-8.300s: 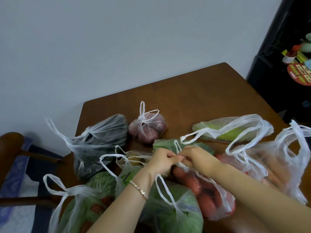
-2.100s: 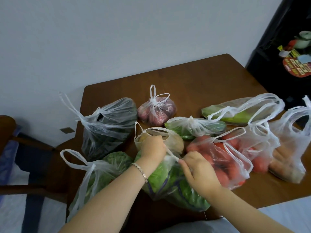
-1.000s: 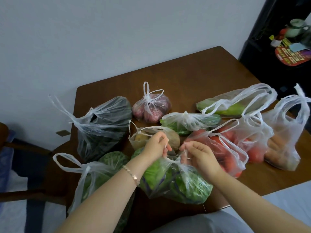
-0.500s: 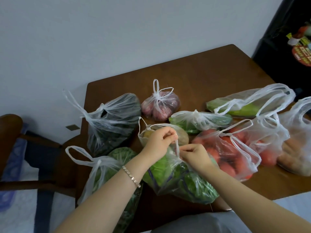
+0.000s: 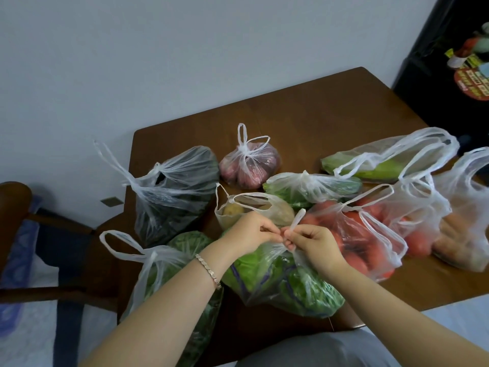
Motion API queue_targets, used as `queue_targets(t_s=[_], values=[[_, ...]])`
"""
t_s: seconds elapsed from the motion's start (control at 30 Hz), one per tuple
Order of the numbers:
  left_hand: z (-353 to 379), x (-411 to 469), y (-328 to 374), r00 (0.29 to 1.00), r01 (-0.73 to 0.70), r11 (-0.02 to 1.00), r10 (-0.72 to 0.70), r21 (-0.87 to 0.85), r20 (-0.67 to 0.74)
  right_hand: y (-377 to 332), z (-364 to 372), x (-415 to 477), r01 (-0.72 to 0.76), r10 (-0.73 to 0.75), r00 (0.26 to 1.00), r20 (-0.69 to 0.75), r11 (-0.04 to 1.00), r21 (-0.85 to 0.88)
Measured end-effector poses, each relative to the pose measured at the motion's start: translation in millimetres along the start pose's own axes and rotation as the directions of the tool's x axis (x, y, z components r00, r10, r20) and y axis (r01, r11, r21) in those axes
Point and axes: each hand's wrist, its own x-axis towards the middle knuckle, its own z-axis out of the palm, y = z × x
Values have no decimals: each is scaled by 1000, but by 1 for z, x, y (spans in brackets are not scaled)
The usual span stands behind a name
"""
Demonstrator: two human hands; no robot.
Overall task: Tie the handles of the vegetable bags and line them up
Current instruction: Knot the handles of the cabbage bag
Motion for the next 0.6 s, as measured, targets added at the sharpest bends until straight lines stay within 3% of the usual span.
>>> queue_targets(t_s=[0.2, 0.4, 0.6], values=[[4, 1, -7, 986, -6, 999, 12, 40, -165, -4, -2, -3, 31, -37, 999, -33, 989, -145], [1, -5, 5, 999, 32, 982, -38, 185, 26, -2, -3, -4, -14, 5, 998, -62, 990, -138], [3, 3, 12, 999, 8, 999, -10, 33, 34, -6, -11, -5, -34, 31, 999, -22, 988, -147]])
